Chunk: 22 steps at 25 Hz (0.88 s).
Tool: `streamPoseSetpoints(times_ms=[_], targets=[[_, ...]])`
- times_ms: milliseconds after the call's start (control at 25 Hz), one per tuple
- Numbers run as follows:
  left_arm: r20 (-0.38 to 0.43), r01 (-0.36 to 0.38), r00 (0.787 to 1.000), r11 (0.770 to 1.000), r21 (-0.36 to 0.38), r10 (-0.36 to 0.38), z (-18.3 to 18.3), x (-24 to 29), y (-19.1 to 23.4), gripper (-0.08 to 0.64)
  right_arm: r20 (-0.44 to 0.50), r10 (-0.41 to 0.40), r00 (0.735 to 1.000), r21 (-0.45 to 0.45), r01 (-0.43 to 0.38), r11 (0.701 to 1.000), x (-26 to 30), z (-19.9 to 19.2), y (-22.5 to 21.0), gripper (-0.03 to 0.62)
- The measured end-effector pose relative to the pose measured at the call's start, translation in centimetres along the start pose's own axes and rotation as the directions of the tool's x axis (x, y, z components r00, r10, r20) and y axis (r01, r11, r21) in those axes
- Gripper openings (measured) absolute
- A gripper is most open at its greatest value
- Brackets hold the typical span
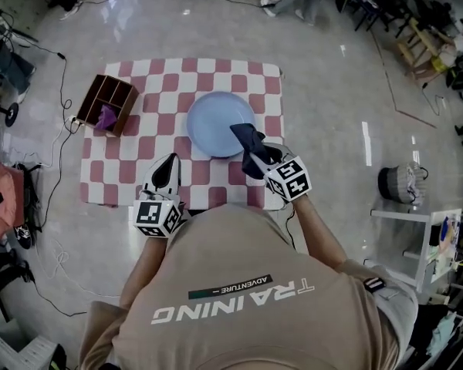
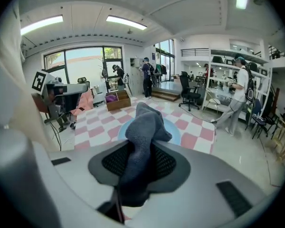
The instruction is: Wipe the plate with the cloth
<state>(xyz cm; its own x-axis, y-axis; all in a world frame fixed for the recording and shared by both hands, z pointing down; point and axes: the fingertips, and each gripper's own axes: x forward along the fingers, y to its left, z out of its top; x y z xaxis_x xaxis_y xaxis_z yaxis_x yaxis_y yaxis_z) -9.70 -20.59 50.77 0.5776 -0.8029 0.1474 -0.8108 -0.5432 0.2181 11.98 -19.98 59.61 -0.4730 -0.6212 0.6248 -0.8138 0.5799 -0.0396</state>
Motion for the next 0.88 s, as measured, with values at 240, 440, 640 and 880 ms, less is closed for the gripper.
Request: streamPoseSetpoints(times_ms=[240, 440, 640, 880], targets=[[-0.007, -0.029, 1.0, 1.0, 0.005, 0.029, -0.3, -0.8, 0.8, 0.014, 0.01, 0.057, 0.998, -0.159, -0.055, 0.986, 4.9, 5.0, -0.4, 0.126], [-0.006, -0.064, 0.998, 0.998, -0.011, 0.064, -1.1, -1.4, 1.3, 0.014, -0.031, 0.105, 0.994, -0.193, -0.109, 0.975, 7.9, 5.7, 0.2, 0.126], [-0.002, -0.115, 0.993, 0.993, -0.015, 0.115, -1.3, -2.5, 2.3, 0.014, -0.093, 0.145, 0.985, -0.192, -0.16, 0.968, 11.7, 5.0, 0.7, 0.126], [0.007, -0.208, 0.978, 0.977, -0.037, 0.208, -1.3, -4.6, 4.6, 0.014, -0.214, 0.223, 0.951, -0.187, -0.264, 0.946, 17.3, 3.4, 2.1, 0.126]])
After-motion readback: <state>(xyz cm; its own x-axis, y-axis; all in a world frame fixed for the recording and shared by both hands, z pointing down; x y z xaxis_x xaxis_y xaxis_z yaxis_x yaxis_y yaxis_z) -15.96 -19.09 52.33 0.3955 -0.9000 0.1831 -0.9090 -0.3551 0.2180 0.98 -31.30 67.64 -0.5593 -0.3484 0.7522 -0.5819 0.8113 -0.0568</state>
